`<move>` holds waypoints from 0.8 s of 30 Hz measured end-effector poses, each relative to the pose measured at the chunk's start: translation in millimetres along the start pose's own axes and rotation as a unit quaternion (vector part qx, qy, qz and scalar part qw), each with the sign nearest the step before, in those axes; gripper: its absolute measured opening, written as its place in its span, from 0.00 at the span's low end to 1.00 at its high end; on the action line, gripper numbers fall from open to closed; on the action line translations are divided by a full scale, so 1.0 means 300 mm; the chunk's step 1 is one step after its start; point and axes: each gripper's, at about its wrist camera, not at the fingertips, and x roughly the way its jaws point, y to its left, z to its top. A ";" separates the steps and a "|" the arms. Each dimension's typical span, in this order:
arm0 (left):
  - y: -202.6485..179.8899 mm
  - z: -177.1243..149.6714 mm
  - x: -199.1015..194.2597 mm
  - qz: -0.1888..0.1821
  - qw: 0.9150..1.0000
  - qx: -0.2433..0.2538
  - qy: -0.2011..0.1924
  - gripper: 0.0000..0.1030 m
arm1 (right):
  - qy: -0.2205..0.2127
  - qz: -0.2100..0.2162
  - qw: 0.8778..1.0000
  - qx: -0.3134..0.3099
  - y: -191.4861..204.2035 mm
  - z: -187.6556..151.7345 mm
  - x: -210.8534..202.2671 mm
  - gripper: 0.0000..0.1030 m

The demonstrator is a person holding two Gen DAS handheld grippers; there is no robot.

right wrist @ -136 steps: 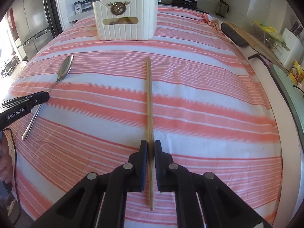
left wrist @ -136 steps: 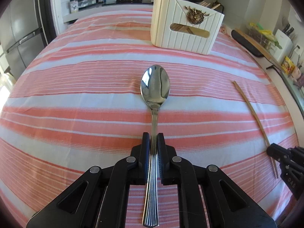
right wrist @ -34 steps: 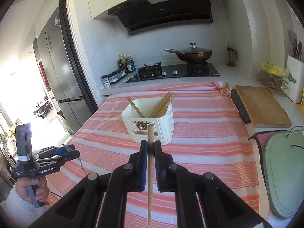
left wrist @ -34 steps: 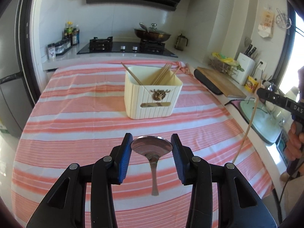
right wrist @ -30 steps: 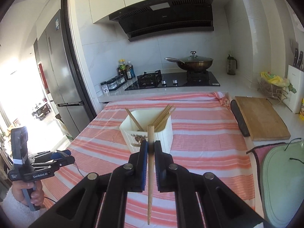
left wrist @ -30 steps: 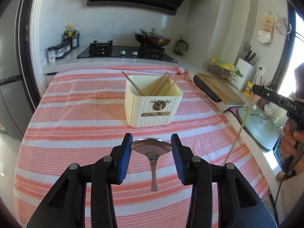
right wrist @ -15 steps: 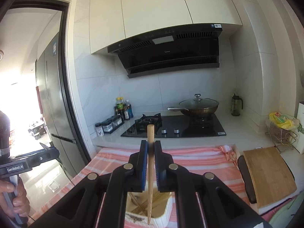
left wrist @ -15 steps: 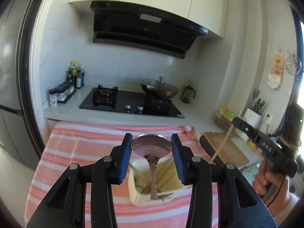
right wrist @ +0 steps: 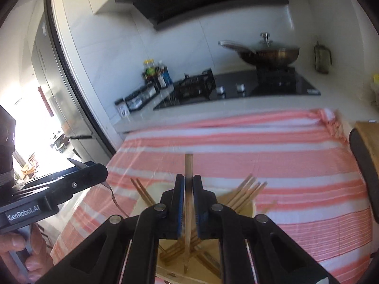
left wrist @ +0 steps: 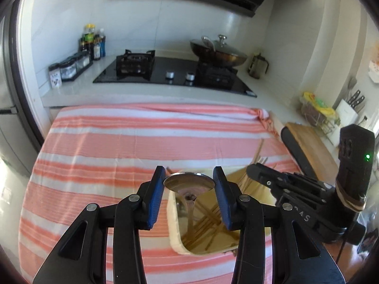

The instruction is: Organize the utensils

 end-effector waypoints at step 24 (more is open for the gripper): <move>-0.219 -0.541 -0.558 0.103 0.991 0.027 -0.081 1.00 | -0.091 -0.137 0.985 -0.057 0.160 -0.491 -0.828 0.85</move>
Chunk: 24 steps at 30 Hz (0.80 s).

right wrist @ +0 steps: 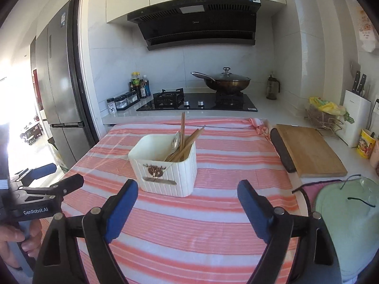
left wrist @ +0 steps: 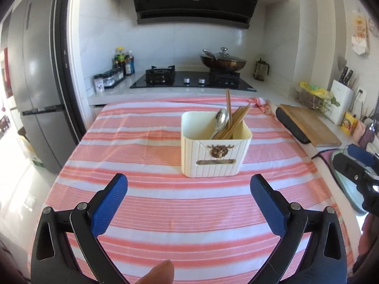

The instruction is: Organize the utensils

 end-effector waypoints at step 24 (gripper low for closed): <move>-0.059 -0.060 -0.327 0.050 0.997 0.022 -0.062 1.00 | -0.027 -0.033 0.998 -0.041 0.163 -0.076 -0.307 0.87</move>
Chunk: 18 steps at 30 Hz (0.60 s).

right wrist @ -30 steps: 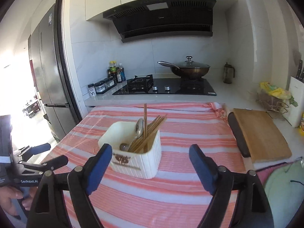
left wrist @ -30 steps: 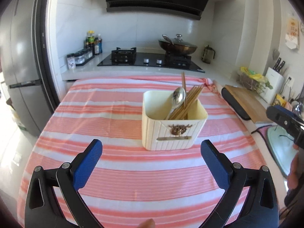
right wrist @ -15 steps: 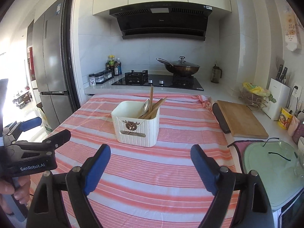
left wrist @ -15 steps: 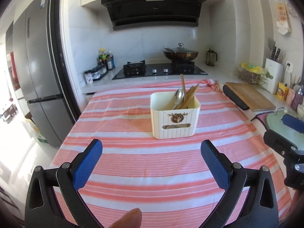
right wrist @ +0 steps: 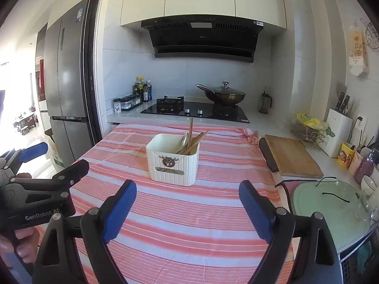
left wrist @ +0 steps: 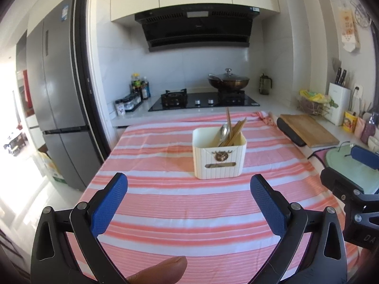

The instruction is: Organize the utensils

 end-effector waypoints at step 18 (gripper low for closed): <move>0.002 -0.004 -0.035 0.015 1.000 0.001 0.005 1.00 | -0.009 -0.001 1.000 0.002 0.027 0.008 -0.062 0.88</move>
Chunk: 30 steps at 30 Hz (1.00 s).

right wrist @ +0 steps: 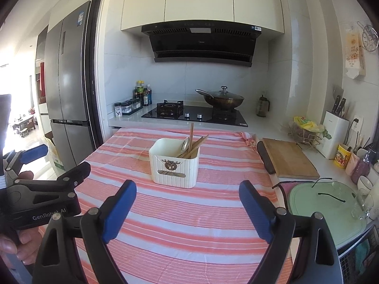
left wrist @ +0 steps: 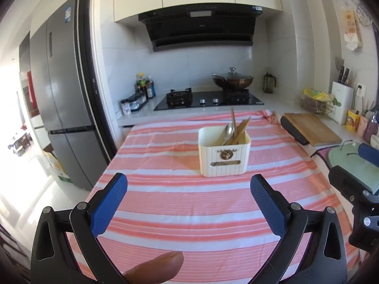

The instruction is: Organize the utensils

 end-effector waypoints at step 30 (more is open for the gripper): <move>0.017 0.005 -0.004 -0.014 1.000 -0.008 0.011 1.00 | 0.014 0.027 1.000 -0.002 0.031 0.004 -0.017 0.88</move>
